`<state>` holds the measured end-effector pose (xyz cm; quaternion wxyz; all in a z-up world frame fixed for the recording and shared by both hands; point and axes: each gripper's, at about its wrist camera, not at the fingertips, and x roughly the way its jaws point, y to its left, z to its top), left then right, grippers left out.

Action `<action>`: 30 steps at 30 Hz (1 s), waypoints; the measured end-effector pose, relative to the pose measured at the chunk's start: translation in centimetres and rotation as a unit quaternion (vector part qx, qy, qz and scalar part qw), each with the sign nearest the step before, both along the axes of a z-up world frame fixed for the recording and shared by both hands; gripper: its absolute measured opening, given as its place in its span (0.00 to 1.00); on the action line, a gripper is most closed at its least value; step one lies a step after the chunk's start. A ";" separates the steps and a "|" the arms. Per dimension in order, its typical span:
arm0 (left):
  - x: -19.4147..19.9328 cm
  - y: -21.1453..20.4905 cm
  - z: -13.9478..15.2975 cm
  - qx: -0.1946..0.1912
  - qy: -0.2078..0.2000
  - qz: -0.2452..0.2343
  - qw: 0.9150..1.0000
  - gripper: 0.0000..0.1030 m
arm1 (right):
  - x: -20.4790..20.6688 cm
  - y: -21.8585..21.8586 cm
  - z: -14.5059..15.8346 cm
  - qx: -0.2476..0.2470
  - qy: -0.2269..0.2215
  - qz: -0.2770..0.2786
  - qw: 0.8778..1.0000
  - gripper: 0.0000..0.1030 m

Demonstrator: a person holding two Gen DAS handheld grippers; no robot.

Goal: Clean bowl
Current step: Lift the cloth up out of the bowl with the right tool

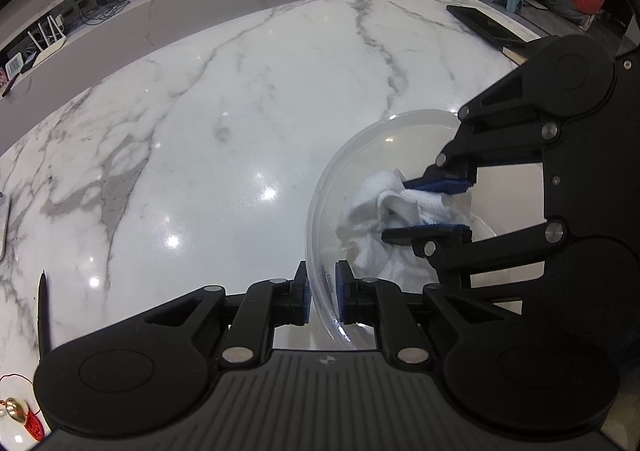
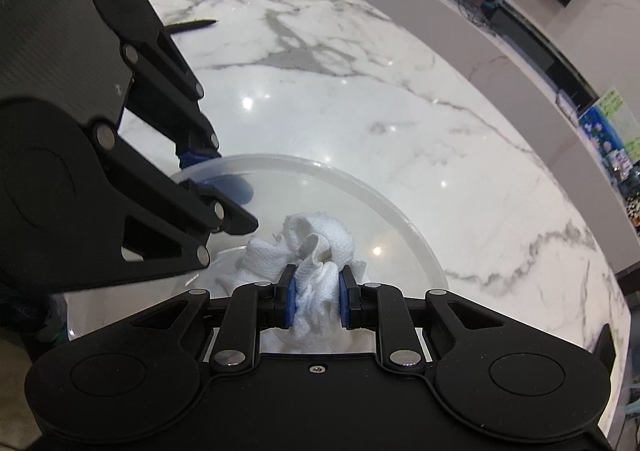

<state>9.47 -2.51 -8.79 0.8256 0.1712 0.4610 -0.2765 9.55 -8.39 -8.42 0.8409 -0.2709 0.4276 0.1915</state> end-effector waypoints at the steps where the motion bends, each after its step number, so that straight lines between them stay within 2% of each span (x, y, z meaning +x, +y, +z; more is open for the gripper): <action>1: 0.0 0.0 0.0 -0.001 0.001 0.002 1.000 0.11 | -0.5 -0.2 0.3 0.001 -0.002 -0.001 1.000 0.17; 10: 0.0 0.3 0.1 -0.002 -0.001 0.012 1.000 0.11 | -0.8 -0.6 1.2 0.005 -0.025 -0.006 1.000 0.17; 18: -0.3 0.2 0.2 0.001 -0.005 0.010 1.000 0.12 | -2.4 -0.9 2.8 -0.016 -0.075 0.003 0.997 0.17; 30: -0.4 0.1 0.1 -0.001 -0.005 0.007 1.000 0.12 | -3.1 -2.6 3.7 -0.020 -0.080 -0.012 0.997 0.17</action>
